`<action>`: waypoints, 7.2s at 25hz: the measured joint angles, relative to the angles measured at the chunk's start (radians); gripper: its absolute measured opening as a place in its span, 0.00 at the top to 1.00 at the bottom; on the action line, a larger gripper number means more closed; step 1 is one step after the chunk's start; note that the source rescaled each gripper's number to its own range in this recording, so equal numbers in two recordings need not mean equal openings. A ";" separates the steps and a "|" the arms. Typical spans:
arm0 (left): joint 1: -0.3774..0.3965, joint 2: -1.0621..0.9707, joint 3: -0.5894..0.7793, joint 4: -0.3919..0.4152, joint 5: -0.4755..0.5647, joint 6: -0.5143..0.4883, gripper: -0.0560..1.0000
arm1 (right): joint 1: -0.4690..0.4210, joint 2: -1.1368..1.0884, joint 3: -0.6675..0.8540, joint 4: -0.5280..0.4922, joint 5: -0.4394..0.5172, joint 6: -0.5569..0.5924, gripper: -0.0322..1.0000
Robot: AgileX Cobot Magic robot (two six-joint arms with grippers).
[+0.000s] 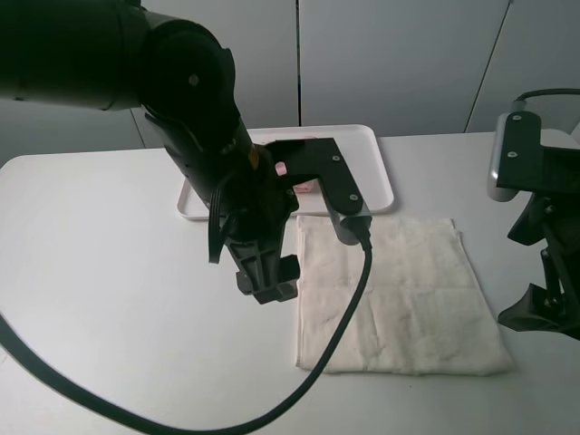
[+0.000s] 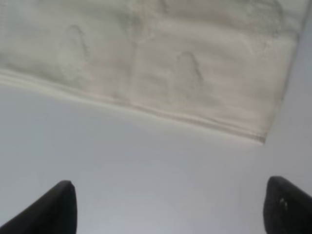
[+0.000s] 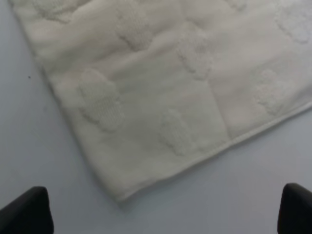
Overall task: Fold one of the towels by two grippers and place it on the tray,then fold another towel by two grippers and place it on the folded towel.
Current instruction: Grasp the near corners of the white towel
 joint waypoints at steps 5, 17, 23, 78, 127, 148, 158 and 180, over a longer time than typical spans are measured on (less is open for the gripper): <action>-0.048 0.075 0.000 0.044 0.005 0.006 0.01 | 0.000 0.000 0.007 -0.053 0.019 -0.064 0.00; -0.180 0.193 0.000 0.057 -0.041 -0.032 0.01 | 0.000 -0.002 0.162 -0.150 -0.035 -0.119 0.00; -0.188 0.243 0.000 0.073 -0.041 -0.048 0.01 | 0.000 -0.002 0.187 -0.152 -0.096 -0.153 0.00; -0.230 0.307 -0.007 0.083 -0.059 -0.074 0.01 | 0.000 0.211 0.345 -0.099 -0.388 -0.367 0.00; -0.230 0.309 -0.007 0.102 -0.048 -0.072 0.01 | 0.108 0.356 0.343 -0.036 -0.502 -0.363 0.00; -0.230 0.311 -0.007 0.104 -0.038 -0.074 0.01 | 0.108 0.453 0.321 -0.096 -0.518 -0.281 0.13; -0.230 0.311 -0.007 0.104 -0.038 -0.074 0.01 | 0.108 0.455 0.320 -0.129 -0.558 -0.279 0.96; -0.230 0.313 -0.007 0.187 -0.126 -0.148 0.51 | 0.108 0.455 0.320 -0.131 -0.558 -0.279 0.96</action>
